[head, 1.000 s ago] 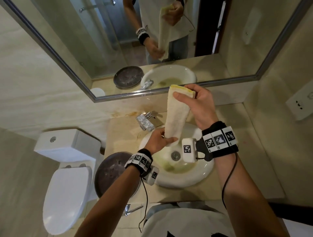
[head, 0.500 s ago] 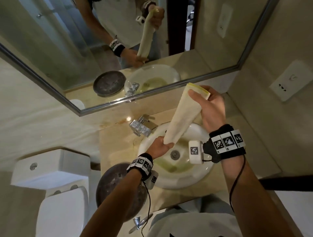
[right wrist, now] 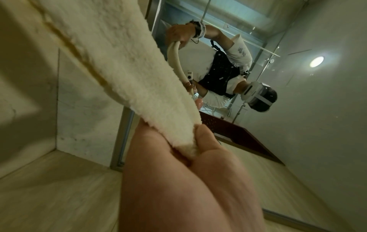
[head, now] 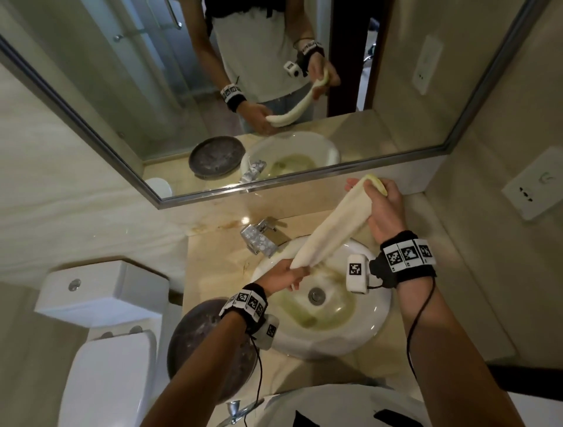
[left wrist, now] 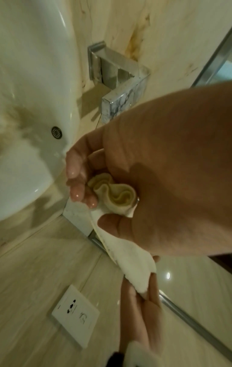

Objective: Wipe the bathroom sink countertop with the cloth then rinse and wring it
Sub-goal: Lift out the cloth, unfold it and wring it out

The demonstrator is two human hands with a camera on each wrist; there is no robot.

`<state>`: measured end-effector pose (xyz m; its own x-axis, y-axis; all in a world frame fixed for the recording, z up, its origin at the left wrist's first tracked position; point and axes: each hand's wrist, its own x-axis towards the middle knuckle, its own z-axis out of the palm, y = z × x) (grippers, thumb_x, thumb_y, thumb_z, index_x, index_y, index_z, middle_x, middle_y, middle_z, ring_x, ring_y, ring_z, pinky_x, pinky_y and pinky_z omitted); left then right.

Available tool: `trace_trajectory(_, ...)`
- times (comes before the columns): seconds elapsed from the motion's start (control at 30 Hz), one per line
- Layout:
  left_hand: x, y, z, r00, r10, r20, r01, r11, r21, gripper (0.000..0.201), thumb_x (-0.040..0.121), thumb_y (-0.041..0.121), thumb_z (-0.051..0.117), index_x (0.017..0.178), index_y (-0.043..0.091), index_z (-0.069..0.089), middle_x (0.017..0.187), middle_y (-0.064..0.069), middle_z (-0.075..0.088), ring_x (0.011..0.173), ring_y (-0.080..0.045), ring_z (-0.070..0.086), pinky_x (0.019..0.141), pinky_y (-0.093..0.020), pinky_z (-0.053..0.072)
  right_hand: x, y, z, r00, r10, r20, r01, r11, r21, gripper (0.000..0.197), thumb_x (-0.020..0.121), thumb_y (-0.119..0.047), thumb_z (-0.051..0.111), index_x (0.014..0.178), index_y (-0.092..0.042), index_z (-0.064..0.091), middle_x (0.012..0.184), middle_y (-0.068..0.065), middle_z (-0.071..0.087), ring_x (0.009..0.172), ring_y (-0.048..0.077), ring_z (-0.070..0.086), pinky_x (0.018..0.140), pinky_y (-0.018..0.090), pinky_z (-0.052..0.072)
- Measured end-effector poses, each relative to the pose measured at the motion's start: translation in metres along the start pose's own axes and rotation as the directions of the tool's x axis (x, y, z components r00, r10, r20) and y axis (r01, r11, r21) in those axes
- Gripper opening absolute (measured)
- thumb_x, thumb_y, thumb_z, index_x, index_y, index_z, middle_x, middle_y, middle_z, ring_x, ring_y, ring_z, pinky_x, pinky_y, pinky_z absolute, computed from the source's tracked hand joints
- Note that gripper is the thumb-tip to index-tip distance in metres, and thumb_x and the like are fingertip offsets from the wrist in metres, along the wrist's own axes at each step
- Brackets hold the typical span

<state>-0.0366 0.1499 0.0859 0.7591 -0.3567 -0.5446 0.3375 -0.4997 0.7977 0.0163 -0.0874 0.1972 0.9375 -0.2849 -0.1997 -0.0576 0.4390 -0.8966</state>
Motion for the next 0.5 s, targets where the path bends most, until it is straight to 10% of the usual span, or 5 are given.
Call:
trace_trajectory(0.23,-0.007,0.036,-0.007,0.995,0.002,-0.096,-0.003,1.0,-0.013,0.056,0.089,0.056,0.061,0.128,0.016,0.052,0.082,-0.006,0.077,0.057,-0.019,0.062,0.056,-0.029,0.048,0.021,0.013,0.0,0.987,0.075,0.141,-0.048,0.981,-0.187,0.013,0.098,-0.006,0.058,0.103,-0.012,0.048,0.104,0.014,0.076,0.107,0.031,0.071,0.097,0.051,0.053)
trace_trajectory(0.43,0.001,0.053,-0.013,0.929,0.044,-0.368,-0.043,0.999,0.013,0.035,0.084,0.048,0.073,0.073,0.018,0.06,0.068,0.006,0.059,0.065,-0.016,0.058,0.065,-0.032,0.046,0.026,0.01,0.005,0.988,0.041,0.152,-0.014,0.985,-0.173,0.015,0.098,-0.009,0.058,0.105,-0.014,0.045,0.096,0.012,0.077,0.092,0.03,0.071,0.085,0.047,0.056)
trace_trajectory(0.5,0.001,0.052,-0.014,0.952,0.029,-0.304,-0.052,0.996,-0.069,0.025,0.088,0.04,0.071,0.085,0.015,0.066,0.078,0.001,0.067,0.071,-0.018,0.064,0.066,-0.03,0.048,0.026,0.004,0.004,0.986,0.018,0.163,0.002,0.993,-0.118,0.015,0.1,-0.008,0.057,0.108,-0.014,0.046,0.09,0.012,0.075,0.08,0.027,0.069,0.076,0.041,0.057)
